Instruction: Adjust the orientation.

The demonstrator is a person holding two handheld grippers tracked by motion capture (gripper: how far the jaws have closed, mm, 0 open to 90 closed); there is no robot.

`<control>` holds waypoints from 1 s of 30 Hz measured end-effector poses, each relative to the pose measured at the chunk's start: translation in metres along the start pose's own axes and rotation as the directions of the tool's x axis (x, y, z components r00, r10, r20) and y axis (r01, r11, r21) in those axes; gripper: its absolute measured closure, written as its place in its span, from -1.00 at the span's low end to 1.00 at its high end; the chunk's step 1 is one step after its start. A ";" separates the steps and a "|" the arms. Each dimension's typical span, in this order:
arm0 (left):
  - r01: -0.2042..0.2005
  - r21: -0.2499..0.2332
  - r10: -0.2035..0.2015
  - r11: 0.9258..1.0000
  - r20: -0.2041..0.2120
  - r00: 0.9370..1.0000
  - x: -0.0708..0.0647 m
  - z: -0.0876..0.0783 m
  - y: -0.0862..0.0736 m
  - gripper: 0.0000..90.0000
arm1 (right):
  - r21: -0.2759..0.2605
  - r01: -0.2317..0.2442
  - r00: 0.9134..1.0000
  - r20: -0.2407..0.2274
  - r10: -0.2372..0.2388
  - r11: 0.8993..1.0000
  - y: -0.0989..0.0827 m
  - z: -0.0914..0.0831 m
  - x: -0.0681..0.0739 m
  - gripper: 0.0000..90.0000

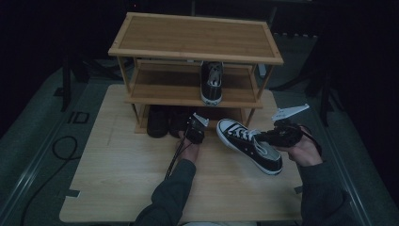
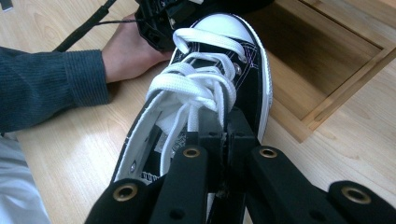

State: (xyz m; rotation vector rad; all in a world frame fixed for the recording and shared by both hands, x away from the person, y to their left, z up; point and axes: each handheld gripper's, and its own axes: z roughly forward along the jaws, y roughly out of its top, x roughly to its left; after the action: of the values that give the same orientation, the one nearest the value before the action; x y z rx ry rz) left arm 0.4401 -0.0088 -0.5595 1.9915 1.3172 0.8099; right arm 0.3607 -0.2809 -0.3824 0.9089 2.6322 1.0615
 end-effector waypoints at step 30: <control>0.009 -0.009 -0.009 1.000 0.001 1.000 0.000 0.001 0.000 1.00 | -0.068 0.026 0.999 0.026 -0.024 0.997 0.024 -0.036 0.001 0.96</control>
State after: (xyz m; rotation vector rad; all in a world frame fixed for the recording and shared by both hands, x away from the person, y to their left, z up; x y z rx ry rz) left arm 0.4406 -0.0091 -0.5599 1.9781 1.3188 0.8094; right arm 0.3585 -0.2878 -0.3396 0.8671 2.5637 1.1190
